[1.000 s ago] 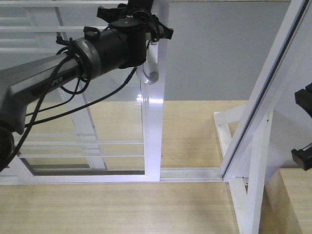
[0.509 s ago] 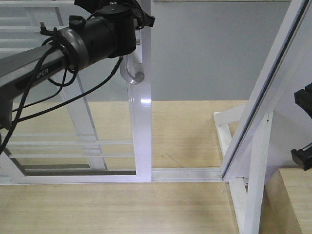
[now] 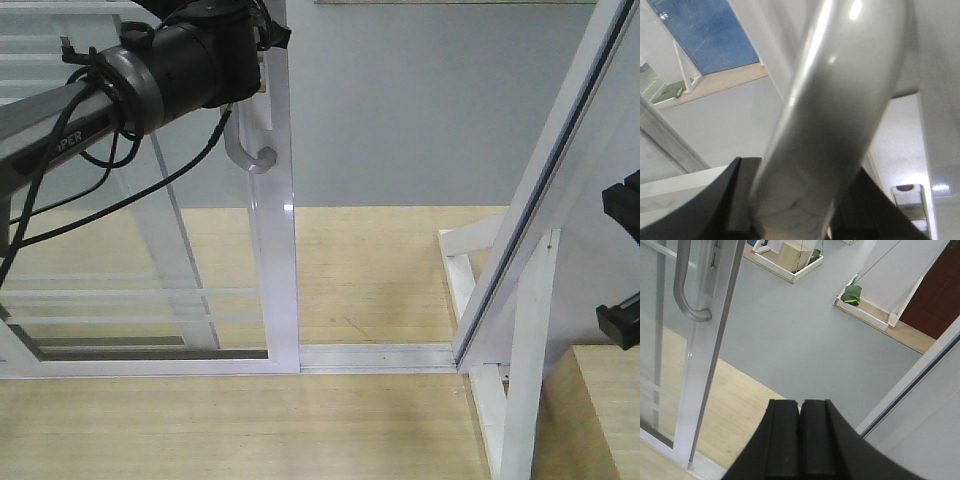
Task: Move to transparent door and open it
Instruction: 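Keep sliding the door with the left gripper until the opening is wide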
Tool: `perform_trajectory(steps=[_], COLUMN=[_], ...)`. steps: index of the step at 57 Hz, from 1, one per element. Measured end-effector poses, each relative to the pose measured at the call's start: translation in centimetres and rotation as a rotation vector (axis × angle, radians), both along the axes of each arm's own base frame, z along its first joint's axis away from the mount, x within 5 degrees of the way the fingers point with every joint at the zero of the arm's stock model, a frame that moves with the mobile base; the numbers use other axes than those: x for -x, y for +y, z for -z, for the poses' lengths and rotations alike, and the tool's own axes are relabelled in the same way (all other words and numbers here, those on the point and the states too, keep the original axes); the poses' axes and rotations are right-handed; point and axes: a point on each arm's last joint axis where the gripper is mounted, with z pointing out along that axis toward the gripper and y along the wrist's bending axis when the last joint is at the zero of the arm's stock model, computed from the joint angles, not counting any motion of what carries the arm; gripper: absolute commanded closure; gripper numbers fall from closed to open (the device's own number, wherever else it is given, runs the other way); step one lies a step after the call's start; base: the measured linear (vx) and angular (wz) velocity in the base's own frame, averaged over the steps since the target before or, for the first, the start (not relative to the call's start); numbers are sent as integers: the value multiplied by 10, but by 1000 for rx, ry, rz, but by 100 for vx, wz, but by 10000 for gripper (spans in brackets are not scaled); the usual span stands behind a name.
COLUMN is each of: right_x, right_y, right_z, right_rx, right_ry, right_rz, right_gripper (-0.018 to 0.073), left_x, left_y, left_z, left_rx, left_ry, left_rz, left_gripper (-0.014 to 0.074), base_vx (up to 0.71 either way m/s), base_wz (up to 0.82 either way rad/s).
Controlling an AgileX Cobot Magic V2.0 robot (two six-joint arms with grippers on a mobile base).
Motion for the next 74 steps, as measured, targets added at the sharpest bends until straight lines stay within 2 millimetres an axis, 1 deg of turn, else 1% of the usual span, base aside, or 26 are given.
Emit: perform_trajectory(steps=[25, 45, 64, 74], right_x=[0, 0, 1, 1], right_y=[1, 1, 2, 2], right_z=[0, 0, 0, 0], right_rx=[-21, -26, -49, -52], right_ry=[7, 9, 17, 18], right_rz=[-2, -2, -4, -4], right_gripper=[565, 565, 565, 565], left_x=[-4, 1, 6, 8], left_y=[26, 51, 82, 92], left_z=[-18, -18, -19, -22], left_rx=[-3, -26, -46, -62], left_ry=[-27, -2, 14, 21], left_rz=[-10, -25, -49, -87], left_gripper=[604, 604, 604, 604], base_vx=[0, 0, 0, 0], base_wz=[0, 0, 0, 0])
